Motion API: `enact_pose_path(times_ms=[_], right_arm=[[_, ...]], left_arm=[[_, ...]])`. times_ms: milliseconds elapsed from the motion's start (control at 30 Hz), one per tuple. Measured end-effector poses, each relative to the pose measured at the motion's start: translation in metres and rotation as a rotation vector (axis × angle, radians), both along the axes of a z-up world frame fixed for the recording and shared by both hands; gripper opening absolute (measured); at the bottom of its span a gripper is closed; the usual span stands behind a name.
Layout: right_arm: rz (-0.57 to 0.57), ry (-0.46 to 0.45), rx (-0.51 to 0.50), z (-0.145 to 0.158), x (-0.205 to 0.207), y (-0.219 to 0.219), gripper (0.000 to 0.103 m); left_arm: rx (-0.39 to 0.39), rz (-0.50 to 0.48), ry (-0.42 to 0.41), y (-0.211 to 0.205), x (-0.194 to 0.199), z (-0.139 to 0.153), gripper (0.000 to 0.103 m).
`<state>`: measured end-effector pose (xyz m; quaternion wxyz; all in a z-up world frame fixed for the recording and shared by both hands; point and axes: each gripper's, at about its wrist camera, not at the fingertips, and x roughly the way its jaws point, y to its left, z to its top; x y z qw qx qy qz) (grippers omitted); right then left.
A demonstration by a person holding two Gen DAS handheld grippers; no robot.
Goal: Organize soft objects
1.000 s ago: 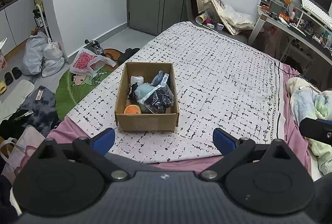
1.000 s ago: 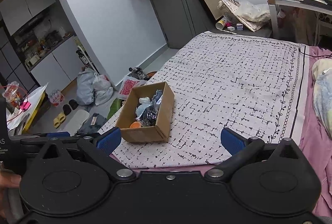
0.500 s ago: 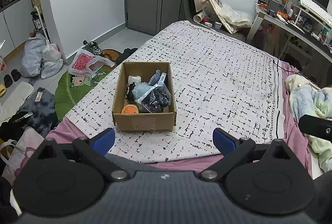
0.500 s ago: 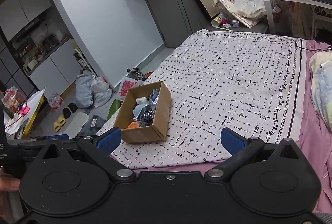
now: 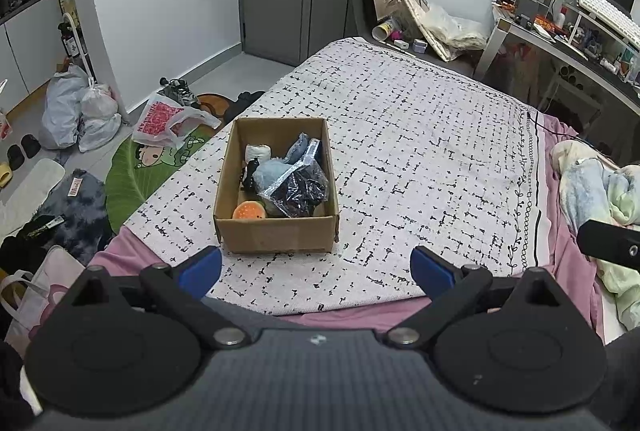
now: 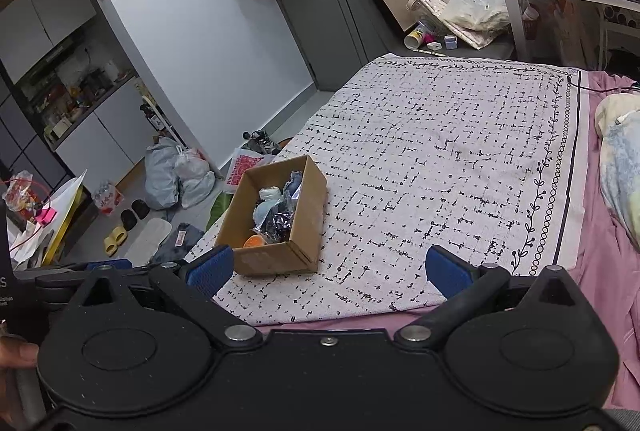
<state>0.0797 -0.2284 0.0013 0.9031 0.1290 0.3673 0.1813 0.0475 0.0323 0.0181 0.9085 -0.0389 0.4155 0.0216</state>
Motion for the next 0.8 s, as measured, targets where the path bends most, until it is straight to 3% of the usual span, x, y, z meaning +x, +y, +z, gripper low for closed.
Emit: enact_pose_path(times_ms=[800], right_arm=[[-0.011, 0.007, 0.02, -0.0066, 0.0031, -0.0057, 0.103]], left_arm=[[-0.045, -0.019, -0.035, -0.0077, 0.0047, 0.0004, 0.1]])
